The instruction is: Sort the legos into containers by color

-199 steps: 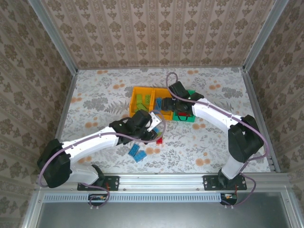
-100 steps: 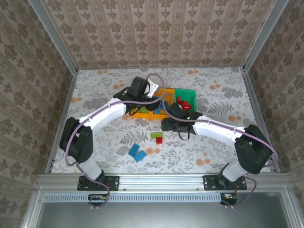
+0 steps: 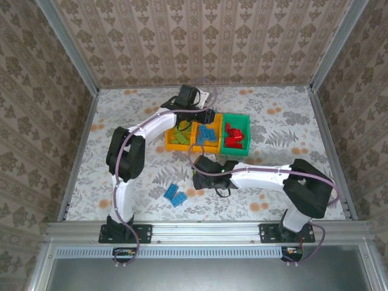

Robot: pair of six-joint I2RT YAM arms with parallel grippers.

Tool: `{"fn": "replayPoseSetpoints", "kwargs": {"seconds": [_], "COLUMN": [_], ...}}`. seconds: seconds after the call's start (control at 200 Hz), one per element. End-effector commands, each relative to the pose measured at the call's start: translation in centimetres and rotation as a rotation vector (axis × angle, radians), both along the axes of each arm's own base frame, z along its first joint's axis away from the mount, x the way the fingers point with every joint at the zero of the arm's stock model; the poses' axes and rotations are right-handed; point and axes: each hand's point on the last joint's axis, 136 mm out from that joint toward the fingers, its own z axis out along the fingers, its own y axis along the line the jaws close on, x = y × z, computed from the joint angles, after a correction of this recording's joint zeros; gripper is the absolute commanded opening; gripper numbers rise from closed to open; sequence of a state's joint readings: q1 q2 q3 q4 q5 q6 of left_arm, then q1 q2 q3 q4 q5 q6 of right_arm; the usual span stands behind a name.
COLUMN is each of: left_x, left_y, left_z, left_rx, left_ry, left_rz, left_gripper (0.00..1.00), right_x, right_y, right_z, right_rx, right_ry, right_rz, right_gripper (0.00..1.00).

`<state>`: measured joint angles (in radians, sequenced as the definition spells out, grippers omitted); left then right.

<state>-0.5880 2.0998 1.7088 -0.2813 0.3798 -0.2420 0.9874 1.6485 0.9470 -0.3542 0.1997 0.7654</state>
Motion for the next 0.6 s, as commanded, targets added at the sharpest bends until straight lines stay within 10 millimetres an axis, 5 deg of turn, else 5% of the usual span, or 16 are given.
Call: {"fn": "replayPoseSetpoints", "kwargs": {"seconds": [0.0, 0.2, 0.45, 0.595], "left_x": [0.9, 1.2, 0.9, 0.9], "left_y": [-0.9, -1.0, -0.6, -0.3], "left_z": [1.3, 0.5, 0.0, 0.3], "left_rx": [-0.071, -0.077, -0.053, -0.043], "left_ry": [0.018, 0.044, 0.06, 0.052], "left_rz": [0.008, 0.029, 0.041, 0.05], "left_gripper": [0.34, 0.37, 0.44, 0.56], "right_x": [0.6, 0.8, 1.2, 1.0], "right_y": [0.5, 0.6, 0.9, 0.3], "right_z": [-0.3, -1.2, -2.1, -1.5], "right_rx": [-0.02, -0.056, -0.086, -0.093], "right_ry": [-0.008, 0.012, 0.018, 0.018], "right_rz": [-0.03, -0.035, -0.041, -0.054], "right_gripper": [0.71, 0.61, 0.37, 0.27]}}
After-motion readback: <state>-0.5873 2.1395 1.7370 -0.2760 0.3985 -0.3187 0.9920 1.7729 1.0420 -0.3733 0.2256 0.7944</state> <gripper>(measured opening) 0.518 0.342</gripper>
